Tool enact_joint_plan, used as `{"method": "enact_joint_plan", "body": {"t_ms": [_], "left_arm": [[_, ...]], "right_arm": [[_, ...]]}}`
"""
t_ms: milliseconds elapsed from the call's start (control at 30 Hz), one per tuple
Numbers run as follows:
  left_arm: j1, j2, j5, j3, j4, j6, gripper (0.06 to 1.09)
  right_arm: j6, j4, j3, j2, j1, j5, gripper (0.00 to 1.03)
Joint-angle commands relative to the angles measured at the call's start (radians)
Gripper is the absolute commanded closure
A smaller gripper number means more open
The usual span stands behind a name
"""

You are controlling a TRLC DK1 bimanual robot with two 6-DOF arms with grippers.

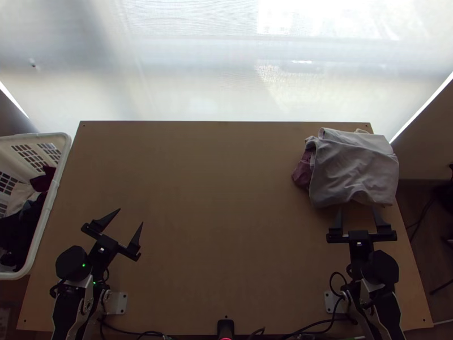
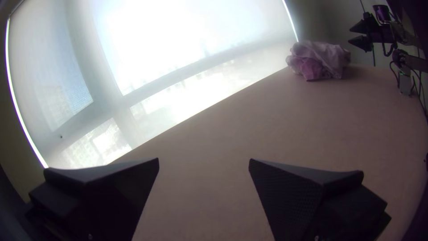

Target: Fold the t-shirt

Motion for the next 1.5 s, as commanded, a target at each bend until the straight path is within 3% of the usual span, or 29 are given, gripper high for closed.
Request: {"method": "enact_joint_plan", "body": {"t_ms": [0, 367, 767, 933, 1067, 1233, 1367, 1467], "left_arm": [[0.000, 0.000, 0.000, 0.000, 0.000, 0.000, 0.10], [-0.012, 0.000, 0.020, 0.000, -0.003, 0.000, 0.10], [-0.101, 0.000, 0.072, 0.002, -0.007, -0.011, 0.10], [-0.252, -0.001, 0.080, 0.002, -0.007, -0.026, 0.10], [-0.347, 0.005, 0.071, 0.002, -0.007, -0.006, 0.10], [-0.327, 0.000, -0.011, 0.003, 0.009, 0.027, 0.10], [-0.247, -0.001, -0.014, 0.008, 0.016, 0.035, 0.10], [-0.181, -0.001, -0.014, 0.011, 0.032, 0.027, 0.10]], "right_arm": [[0.001, -0.002, 0.000, 0.000, 0.011, -0.019, 0.04], [0.019, -0.025, 0.000, 0.000, 0.170, -0.096, 0.04], [0.045, -0.028, 0.000, 0.002, 0.163, -0.096, 0.04], [0.079, -0.029, 0.000, 0.008, 0.170, -0.096, 0.05], [0.096, -0.031, 0.000, 0.009, 0.141, -0.098, 0.05], [0.090, -0.017, 0.000, 0.049, 0.163, -0.099, 0.05], [0.097, 0.014, 0.002, 0.101, 0.135, -0.088, 0.05], [0.090, 0.083, 0.006, 0.170, 0.129, 0.005, 0.05]]}}
